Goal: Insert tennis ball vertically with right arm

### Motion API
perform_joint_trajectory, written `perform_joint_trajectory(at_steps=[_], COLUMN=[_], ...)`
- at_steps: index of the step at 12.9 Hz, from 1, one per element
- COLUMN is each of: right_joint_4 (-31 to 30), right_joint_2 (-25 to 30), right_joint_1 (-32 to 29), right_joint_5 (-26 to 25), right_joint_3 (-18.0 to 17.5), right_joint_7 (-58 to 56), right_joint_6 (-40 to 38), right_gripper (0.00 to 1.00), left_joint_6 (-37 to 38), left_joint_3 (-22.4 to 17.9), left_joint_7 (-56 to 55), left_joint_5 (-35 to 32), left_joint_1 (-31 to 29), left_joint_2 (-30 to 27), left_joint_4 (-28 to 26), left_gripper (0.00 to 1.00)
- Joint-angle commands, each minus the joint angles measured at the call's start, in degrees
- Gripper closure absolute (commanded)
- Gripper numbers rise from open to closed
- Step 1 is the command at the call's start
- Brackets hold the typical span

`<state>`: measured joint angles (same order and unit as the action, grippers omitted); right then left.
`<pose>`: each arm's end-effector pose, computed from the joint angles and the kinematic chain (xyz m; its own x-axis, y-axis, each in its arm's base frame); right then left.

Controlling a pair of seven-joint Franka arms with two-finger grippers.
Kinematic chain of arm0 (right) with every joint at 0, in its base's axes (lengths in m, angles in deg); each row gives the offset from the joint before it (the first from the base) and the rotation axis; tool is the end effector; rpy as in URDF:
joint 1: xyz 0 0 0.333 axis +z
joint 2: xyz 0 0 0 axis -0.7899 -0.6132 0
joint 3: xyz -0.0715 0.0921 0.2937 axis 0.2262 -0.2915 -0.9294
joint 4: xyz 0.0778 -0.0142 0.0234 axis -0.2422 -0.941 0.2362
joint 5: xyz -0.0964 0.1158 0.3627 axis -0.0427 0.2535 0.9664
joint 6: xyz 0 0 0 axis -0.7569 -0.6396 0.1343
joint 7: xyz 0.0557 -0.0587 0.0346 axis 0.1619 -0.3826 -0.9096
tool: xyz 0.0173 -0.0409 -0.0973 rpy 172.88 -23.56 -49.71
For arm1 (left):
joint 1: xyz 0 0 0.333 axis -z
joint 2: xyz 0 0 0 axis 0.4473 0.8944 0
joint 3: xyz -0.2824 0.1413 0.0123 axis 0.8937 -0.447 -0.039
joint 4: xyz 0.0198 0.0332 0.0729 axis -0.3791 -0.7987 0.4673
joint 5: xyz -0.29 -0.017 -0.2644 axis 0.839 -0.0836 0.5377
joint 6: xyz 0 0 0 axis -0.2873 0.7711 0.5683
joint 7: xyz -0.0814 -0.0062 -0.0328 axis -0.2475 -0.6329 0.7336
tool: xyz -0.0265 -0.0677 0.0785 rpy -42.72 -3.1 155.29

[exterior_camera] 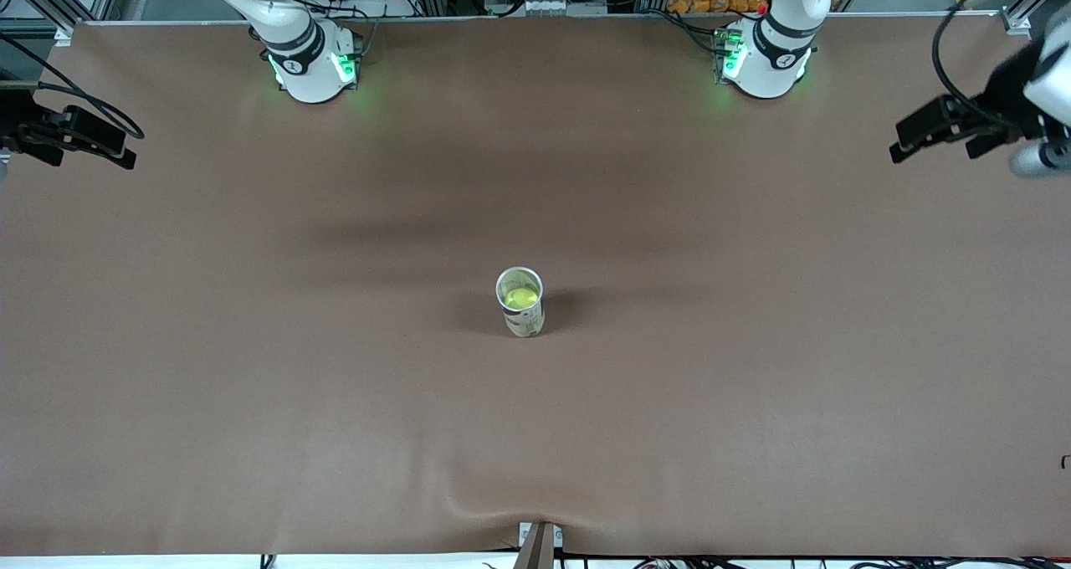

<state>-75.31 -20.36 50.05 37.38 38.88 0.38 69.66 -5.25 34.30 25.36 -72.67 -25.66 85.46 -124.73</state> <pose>0.5295 -0.0067 0.6529 0.9937 -0.0737 -0.0842 -0.0766 -0.9965 -0.0321 0.5203 -0.0754 0.6758 0.9963 0.0806 -0.0296 0.0820 -0.9955 0.0485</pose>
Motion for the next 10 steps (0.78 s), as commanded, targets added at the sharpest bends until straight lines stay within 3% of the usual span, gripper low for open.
perform_joint_trajectory(at_steps=[1,4,10], right_joint_4=[-0.7,-0.7,-0.7], right_joint_2=[0.6,0.6,0.6], right_joint_1=[0.3,0.5,0.6], right_joint_5=[-0.4,-0.3,-0.3], right_joint_3=[0.0,0.0,0.0], right_joint_7=[0.8,0.8,0.8], right_joint_6=[0.2,0.2,0.2], right_gripper=[0.0,0.0,0.0], left_joint_6=[-6.7,-3.4,-2.0], left_joint_3=[-1.1,-1.1,-1.1], left_joint_7=[1.0,1.0,1.5], left_joint_5=[-1.3,-6.5,-7.0], left_joint_1=[1.1,1.7,2.7], left_joint_2=[-11.4,-10.3,-6.8], left_joint_4=[-15.4,-12.5,-8.1], left_gripper=[0.0,0.0,0.0])
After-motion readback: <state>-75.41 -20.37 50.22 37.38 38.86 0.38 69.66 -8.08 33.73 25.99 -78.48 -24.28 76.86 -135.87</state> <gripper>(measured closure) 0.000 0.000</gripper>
